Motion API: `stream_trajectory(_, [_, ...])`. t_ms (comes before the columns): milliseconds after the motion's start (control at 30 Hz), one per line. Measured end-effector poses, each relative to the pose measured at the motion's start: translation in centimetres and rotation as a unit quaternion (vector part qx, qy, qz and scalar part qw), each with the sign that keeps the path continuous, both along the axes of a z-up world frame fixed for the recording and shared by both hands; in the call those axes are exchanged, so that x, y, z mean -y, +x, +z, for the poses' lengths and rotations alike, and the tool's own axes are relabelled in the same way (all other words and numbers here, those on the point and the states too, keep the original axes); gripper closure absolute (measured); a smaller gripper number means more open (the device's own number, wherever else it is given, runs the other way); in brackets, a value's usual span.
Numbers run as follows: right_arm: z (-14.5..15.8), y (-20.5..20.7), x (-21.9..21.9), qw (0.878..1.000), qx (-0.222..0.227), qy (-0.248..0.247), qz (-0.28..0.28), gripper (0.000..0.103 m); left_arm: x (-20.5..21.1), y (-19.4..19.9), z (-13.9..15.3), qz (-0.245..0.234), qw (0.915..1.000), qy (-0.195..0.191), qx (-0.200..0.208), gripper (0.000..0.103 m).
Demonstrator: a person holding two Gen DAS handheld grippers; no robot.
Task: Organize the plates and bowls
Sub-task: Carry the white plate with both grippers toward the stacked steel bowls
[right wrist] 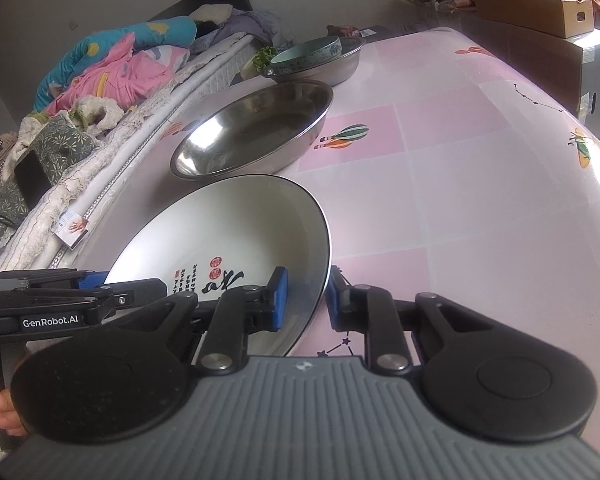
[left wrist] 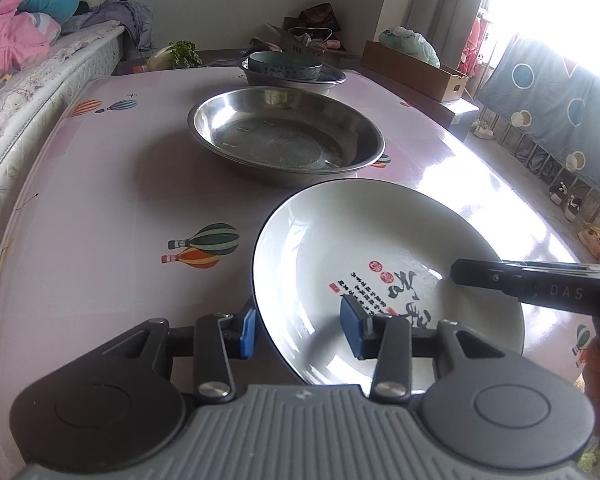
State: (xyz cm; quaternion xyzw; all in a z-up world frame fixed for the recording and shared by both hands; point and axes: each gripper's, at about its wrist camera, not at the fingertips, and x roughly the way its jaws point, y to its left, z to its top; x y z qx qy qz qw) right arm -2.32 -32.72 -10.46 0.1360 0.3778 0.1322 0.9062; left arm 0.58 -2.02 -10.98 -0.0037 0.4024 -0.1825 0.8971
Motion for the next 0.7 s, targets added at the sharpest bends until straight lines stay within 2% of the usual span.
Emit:
stream_trajectory(267, [0.1,0.1,0.7,1.000,0.002,0.001,-0.017,0.083,0.5,0.3,0.1,-0.004,0.9999,-0.012,0.000,0.060])
stream_trajectory(400, [0.0,0.3,1.4,1.000,0.002,0.009,-0.025,0.084,1.3,0.4,0.0,-0.016,0.9999,0.003,0.006,0.059])
stream_trajectory(700, [-0.3,0.2,1.2,1.000,0.013,0.003,-0.025,0.083,1.5,0.6,-0.1,-0.017,0.9998,0.004,0.009,0.057])
